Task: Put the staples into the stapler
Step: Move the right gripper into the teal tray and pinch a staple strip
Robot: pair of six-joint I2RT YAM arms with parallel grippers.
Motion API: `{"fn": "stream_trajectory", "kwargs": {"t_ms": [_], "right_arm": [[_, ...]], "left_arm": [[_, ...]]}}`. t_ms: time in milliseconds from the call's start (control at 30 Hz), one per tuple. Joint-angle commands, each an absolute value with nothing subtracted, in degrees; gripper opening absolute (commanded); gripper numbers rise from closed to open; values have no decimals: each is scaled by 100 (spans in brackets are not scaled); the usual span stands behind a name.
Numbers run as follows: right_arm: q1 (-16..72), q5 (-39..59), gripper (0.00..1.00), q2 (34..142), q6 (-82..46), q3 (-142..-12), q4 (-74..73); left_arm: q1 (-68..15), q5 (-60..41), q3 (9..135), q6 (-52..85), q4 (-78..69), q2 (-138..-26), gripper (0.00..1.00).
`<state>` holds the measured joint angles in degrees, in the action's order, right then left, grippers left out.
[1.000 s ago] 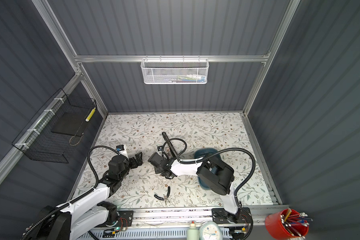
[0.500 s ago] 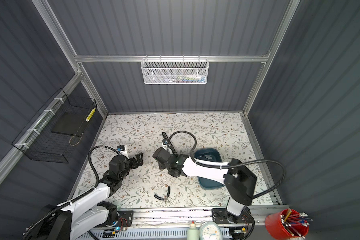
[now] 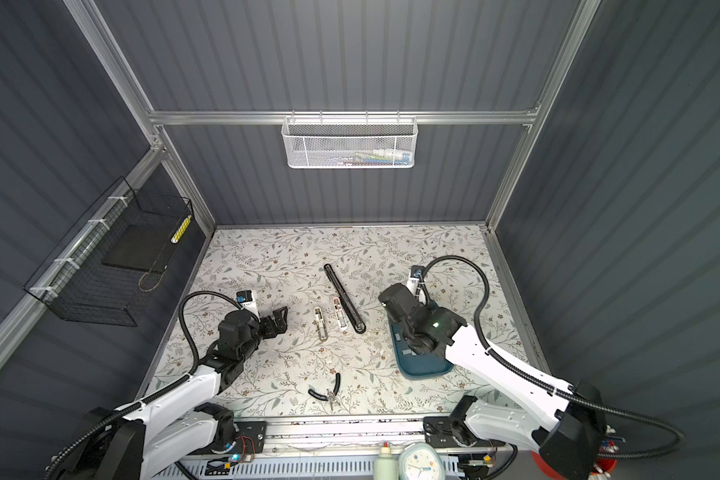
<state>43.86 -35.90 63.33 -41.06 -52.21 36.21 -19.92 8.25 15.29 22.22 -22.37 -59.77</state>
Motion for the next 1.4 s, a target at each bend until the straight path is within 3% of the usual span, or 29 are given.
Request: {"fn": "stream_trajectory", "kwargs": {"t_ms": [0, 400, 600, 1367], "right_arm": [[3952, -2904, 42, 6097, -4178, -4712, 3707], [2685, -1096, 37, 7373, -4062, -4098, 2262], [2607, -1458, 39, 7776, -4257, -4067, 1879], [2158, -1030, 34, 8603, -4378, -3843, 1326]], "left_arm": [[-1984, 791, 1542, 2097, -2322, -6001, 99], [-1986, 1167, 1729, 1996, -2370, -6252, 99], [-1986, 1171, 1617, 2006, -2427, -6099, 99], [-1985, 1101, 1582, 1996, -2461, -6055, 99]]}}
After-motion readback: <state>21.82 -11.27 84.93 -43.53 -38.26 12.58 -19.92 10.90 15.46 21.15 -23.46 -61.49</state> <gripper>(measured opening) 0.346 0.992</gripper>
